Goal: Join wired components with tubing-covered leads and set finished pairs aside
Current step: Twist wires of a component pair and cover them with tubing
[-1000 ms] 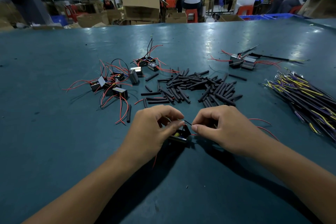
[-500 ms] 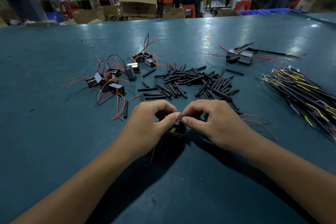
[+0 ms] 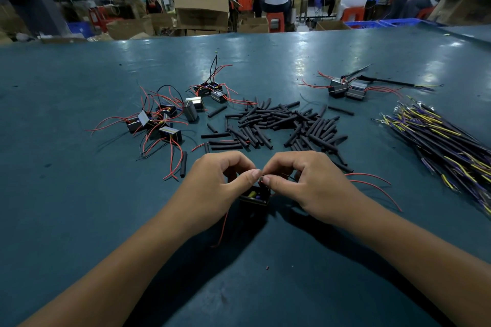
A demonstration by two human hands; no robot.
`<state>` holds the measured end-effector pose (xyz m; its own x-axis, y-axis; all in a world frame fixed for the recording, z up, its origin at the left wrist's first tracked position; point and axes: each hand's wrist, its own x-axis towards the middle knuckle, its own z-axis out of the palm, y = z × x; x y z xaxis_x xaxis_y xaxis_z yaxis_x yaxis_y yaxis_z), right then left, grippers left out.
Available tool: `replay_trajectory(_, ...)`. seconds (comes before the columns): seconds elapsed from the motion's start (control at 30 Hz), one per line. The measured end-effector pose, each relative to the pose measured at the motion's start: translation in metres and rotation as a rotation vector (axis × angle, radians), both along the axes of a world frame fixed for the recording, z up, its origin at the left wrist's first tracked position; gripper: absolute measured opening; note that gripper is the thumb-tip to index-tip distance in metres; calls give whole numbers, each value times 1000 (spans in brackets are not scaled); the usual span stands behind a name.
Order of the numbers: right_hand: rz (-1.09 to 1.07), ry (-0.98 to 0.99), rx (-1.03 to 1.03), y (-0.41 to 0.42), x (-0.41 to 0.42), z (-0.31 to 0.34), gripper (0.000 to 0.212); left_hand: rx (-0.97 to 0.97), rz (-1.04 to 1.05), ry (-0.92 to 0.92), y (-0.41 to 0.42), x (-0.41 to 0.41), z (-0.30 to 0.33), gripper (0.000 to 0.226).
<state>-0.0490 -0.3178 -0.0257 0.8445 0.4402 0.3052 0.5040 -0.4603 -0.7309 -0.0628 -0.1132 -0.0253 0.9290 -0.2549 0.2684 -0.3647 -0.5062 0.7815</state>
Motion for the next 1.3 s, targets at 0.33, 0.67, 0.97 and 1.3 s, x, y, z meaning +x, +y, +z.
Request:
replay_trajectory(0.33,44,-60,8,-2,-1,-3,7,-130,-5,189,-3,-1,0,20)
replay_trajectory(0.67,65,-121,-7,0,-1,-4,4,-319,29,468,-6,-2,-1,22)
replay_trajectory(0.97,54,-42,-3,-4,3,-3,7,259,-52,-387,1,1,5,6)
replay_trajectory(1.3,57,-26,-1,-5,4,-3,10,558,-53,-678,5,7,8,18)
